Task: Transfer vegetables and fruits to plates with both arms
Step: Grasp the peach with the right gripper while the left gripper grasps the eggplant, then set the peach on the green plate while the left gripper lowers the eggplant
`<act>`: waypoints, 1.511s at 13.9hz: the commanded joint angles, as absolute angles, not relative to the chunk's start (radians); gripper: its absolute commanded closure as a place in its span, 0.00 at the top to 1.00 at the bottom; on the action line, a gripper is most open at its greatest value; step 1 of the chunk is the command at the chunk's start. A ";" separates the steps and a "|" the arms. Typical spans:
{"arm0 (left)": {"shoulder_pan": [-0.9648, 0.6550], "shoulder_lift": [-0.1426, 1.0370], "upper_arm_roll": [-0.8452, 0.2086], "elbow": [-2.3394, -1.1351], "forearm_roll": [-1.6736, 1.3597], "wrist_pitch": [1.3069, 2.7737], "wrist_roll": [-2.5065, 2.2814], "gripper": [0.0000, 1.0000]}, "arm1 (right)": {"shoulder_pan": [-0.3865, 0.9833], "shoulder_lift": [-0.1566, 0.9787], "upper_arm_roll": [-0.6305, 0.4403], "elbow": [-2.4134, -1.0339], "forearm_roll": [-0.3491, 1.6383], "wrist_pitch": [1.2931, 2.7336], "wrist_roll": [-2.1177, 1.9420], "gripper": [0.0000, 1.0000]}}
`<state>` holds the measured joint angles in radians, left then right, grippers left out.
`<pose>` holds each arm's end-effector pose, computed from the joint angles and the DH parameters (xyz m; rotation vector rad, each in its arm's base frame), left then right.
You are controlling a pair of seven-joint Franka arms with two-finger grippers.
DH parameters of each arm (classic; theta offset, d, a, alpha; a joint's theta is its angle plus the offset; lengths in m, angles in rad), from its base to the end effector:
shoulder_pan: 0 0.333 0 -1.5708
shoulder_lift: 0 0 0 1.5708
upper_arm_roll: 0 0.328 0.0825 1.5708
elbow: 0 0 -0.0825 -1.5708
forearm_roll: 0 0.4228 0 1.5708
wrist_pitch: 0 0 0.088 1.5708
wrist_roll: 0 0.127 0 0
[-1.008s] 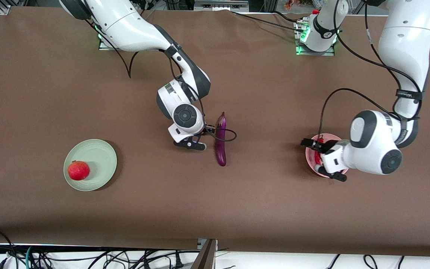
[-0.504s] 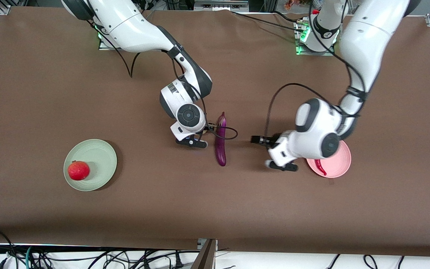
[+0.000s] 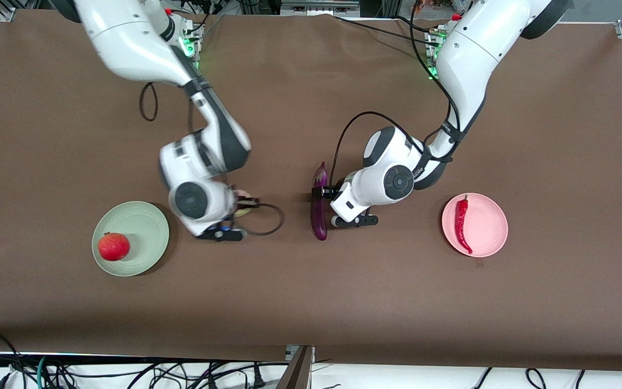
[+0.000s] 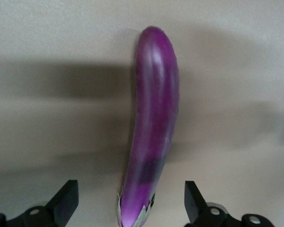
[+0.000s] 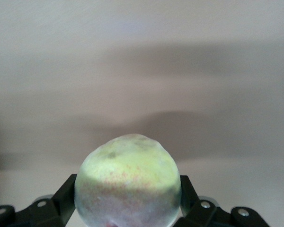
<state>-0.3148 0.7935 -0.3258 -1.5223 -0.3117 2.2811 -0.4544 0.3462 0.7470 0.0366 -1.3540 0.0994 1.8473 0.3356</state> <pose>0.6132 -0.4310 0.1768 2.7240 0.1554 -0.3476 0.6878 0.2824 0.2309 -3.0903 -0.0019 0.4328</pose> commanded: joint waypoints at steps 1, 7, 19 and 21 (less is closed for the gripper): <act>-0.374 0.848 -0.318 -1.497 -0.325 2.385 -0.460 0.90 | 0.246 0.735 0.042 -1.353 0.089 1.822 0.172 0.22; -0.459 0.887 -0.235 -1.502 -0.281 2.516 -0.432 0.00 | 0.149 0.752 0.011 -1.359 -0.113 1.908 0.083 0.22; 0.148 0.682 -0.196 -1.465 -0.190 1.798 0.492 0.00 | 0.074 0.816 0.011 -1.393 -0.127 2.066 0.021 1.00; 0.201 0.736 -0.195 -1.465 -0.181 1.799 0.499 0.00 | 0.060 0.796 0.014 -1.381 -0.118 2.053 0.015 1.00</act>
